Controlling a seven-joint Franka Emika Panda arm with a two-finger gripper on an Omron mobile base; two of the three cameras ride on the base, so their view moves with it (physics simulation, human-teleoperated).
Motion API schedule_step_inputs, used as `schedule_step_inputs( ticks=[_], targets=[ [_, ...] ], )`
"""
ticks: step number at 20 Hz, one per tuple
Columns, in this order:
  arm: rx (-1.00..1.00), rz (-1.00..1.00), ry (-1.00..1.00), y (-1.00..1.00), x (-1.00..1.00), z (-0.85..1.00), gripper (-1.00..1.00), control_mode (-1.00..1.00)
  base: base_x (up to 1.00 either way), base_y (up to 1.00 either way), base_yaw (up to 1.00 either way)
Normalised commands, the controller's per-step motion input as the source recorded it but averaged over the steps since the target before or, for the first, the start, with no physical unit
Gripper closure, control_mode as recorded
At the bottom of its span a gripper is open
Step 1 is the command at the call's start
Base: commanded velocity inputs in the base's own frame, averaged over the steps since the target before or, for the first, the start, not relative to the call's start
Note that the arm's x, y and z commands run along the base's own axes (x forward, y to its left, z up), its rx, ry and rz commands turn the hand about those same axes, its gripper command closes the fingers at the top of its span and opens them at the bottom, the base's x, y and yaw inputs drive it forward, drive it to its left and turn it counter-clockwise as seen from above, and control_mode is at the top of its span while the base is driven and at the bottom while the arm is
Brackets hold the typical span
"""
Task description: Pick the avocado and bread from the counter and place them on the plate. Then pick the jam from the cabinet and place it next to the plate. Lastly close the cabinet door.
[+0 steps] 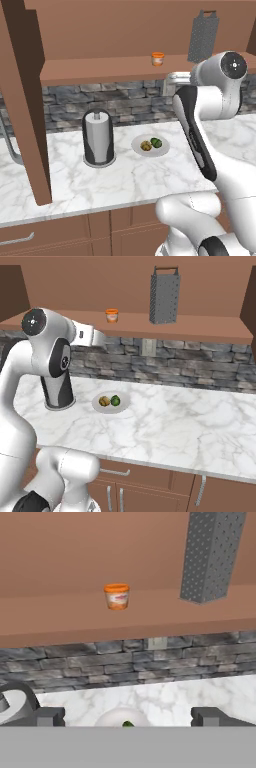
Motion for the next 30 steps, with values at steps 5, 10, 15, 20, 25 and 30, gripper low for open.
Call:
schedule_step_inputs(
  ticks=[5, 10, 15, 20, 25, 30],
  targets=[
    [-0.01, 0.0, 0.0, 0.02, 0.13, 0.17, -1.0, -1.0, 0.0, 0.0, 0.0],
    [-0.01, 0.01, 0.0, 0.01, 0.32, 0.03, -1.0, -1.0, 0.0, 0.0, 0.0],
    [-0.01, 0.01, 0.0, 0.03, 0.39, 0.0, -1.0, -1.0, 0.0, 0.0, 0.0],
    [0.0, 0.02, 0.0, 0.01, 0.45, 0.01, -1.0, -1.0, 0.0, 0.0, 0.0],
    [0.0, 0.0, 0.0, 0.0, 0.45, 0.03, -1.0, -1.0, 0.0, 0.0, 0.0],
    [0.0, 0.0, 0.0, 0.0, 0.45, 0.02, -1.0, -1.0, 0.0, 0.0, 0.0]
  ],
)
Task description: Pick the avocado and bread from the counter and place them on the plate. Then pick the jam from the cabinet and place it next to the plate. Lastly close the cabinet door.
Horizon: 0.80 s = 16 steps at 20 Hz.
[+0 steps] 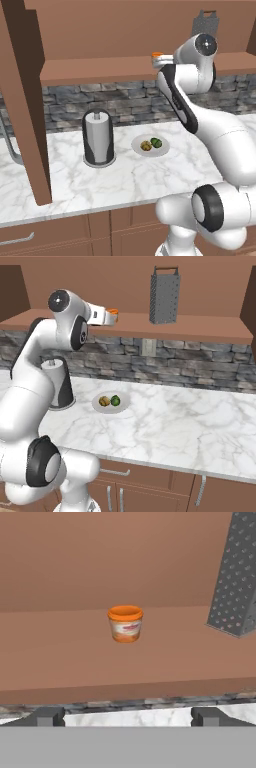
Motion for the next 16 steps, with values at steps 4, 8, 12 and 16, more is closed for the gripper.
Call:
schedule_step_inputs(
  ticks=[4, 8, 12, 16],
  targets=[
    [0.0, 0.0, 0.0, 0.0, 0.45, 0.0, -1.0, -1.0, 0.0, 0.0, 0.0],
    [0.0, 0.0, 0.0, 0.0, 0.47, 0.0, -1.0, -1.0, 0.0, 0.0, 0.0],
    [-0.01, 0.0, 0.0, 0.0, 0.47, 0.0, -1.0, -1.0, 0.0, 0.0, 0.0],
    [0.0, 0.0, 0.0, 0.0, 0.46, 0.0, -1.0, -1.0, 0.0, 0.0, 0.0]
  ],
)
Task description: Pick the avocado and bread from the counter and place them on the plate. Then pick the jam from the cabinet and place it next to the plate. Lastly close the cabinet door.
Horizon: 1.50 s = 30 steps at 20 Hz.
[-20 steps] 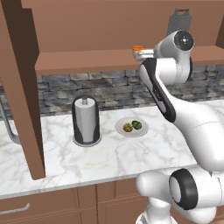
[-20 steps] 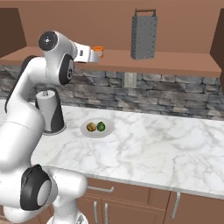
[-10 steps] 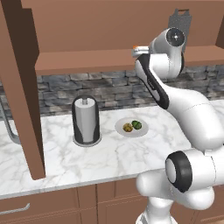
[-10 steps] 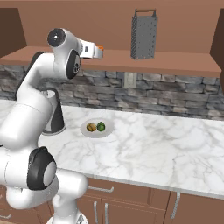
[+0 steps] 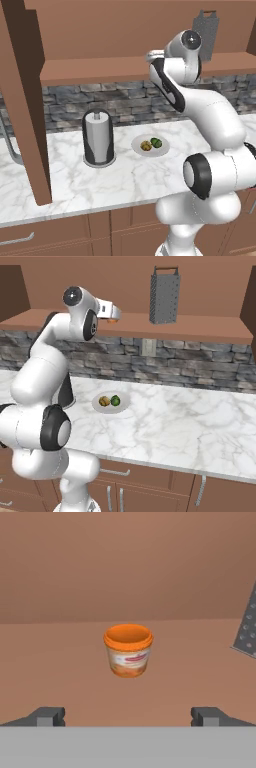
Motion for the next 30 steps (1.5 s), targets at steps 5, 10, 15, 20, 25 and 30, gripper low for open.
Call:
schedule_step_inputs(
  ticks=[5, 10, 15, 20, 25, 30],
  targets=[
    [-0.01, 0.02, 0.01, 0.0, 0.5, 0.0, -1.0, -1.0, 0.0, 0.0, 0.0],
    [0.0, 0.02, 0.03, 0.0, 0.41, 0.0, -1.0, -1.0, 0.0, 0.0, 0.0],
    [0.0, 0.01, 0.0, 0.0, 0.41, 0.0, -1.0, -1.0, 0.0, 0.0, 0.0],
    [0.0, 0.0, 0.0, 0.0, 0.27, -0.02, -1.0, -1.0, 0.0, 0.0, 0.0],
    [-0.01, 0.0, 0.01, 0.0, 0.0, -0.09, -1.0, -1.0, 0.0, 0.0, 0.0],
    [-0.01, 0.0, 0.01, -0.06, 0.04, -0.13, -1.0, -1.0, 0.0, 0.0, 0.0]
  ],
)
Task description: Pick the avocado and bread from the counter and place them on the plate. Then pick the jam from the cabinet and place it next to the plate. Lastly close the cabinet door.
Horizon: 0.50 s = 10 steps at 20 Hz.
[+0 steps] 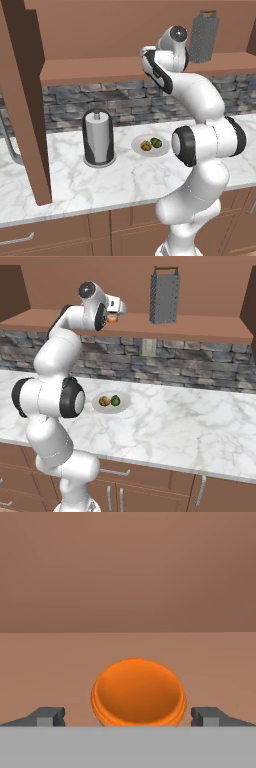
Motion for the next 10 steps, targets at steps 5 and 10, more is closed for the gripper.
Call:
schedule_step_inputs(
  ticks=[5, 10],
  targets=[
    [-0.02, 0.0, 0.01, -0.12, 0.18, -0.24, -1.0, -1.0, 0.0, 0.0, 0.0],
    [-0.03, 0.0, 0.0, -0.01, 0.22, -0.18, -1.0, -1.0, 0.0, 0.0, 0.0]
  ],
)
